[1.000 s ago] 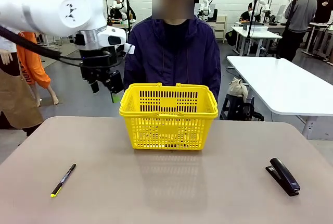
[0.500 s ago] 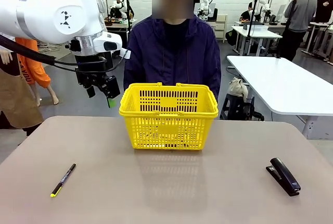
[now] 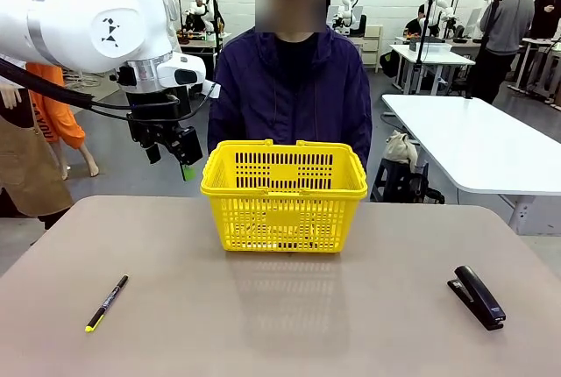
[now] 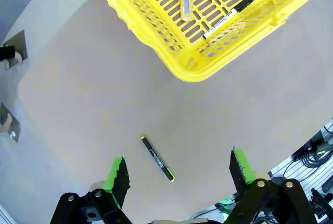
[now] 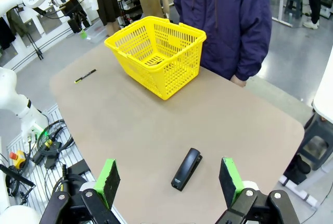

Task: Place the items the person wants into the basket.
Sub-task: Pick up the item the person points to and place it in the Market Basket.

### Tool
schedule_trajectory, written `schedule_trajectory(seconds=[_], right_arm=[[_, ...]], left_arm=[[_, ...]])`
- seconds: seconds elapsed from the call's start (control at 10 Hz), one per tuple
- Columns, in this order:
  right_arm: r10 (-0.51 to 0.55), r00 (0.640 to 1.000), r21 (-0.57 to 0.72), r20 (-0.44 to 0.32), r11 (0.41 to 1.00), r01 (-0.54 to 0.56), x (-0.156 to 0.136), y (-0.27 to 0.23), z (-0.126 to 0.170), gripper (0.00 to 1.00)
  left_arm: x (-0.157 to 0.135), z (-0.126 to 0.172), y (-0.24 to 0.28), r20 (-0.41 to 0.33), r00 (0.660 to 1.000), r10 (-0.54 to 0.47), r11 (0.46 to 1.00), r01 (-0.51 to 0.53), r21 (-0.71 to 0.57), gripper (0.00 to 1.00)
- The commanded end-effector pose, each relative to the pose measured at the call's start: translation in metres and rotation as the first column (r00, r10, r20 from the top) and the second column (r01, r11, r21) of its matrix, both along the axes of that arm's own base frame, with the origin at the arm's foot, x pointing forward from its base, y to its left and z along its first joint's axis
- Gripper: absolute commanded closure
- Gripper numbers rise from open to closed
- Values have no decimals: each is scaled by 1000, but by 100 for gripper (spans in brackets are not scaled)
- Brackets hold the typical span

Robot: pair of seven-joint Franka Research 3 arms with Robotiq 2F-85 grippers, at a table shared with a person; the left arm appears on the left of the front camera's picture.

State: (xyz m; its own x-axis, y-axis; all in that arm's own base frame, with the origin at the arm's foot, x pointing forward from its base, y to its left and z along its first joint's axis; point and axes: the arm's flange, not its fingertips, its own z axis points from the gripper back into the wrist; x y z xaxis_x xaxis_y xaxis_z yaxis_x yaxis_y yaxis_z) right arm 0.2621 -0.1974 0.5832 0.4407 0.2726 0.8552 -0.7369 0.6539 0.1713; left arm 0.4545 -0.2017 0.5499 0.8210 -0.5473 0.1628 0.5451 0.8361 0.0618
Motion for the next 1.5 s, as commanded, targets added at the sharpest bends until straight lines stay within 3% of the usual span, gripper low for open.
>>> schedule_trajectory(seconds=[0.0, 0.1, 0.3, 0.5, 0.7, 0.8, 1.0, 1.3, 1.4], right_arm=[[9, 1000, 21, 27, 1000, -10, 1, 0, 0, 0], [9, 1000, 21, 27, 1000, -10, 1, 0, 0, 0], [9, 1000, 21, 27, 1000, -10, 1, 0, 0, 0], [9, 1000, 21, 27, 1000, -10, 1, 0, 0, 0], [9, 1000, 21, 27, 1000, -10, 1, 0, 0, 0], [9, 1000, 21, 27, 1000, -10, 1, 0, 0, 0], [9, 1000, 21, 27, 1000, -10, 1, 0, 0, 0], [9, 1000, 21, 27, 1000, -10, 1, 0, 0, 0], [9, 1000, 21, 27, 1000, -10, 1, 0, 0, 0]], left_arm=[[-1, 2, 1, 5, 1000, -2, 1000, 2, -1, 0], [0, 0, 0, 0, 1000, 0, 1000, 0, 0, 0], [-21, 45, 78, 76, 977, -200, 949, 213, -233, 0], [-64, 75, 148, 190, 939, -288, 883, 337, -326, 0], [-83, 96, 210, 285, 864, -414, 733, 503, -459, 0], [-81, 99, 228, 306, 851, -426, 683, 525, -509, 0], [-84, 90, 263, 365, 844, -392, 648, 535, -542, 0], [-111, 75, 278, 493, 794, -356, 682, 581, -444, 0], [-113, 65, 282, 504, 792, -344, 685, 579, -442, 0]])
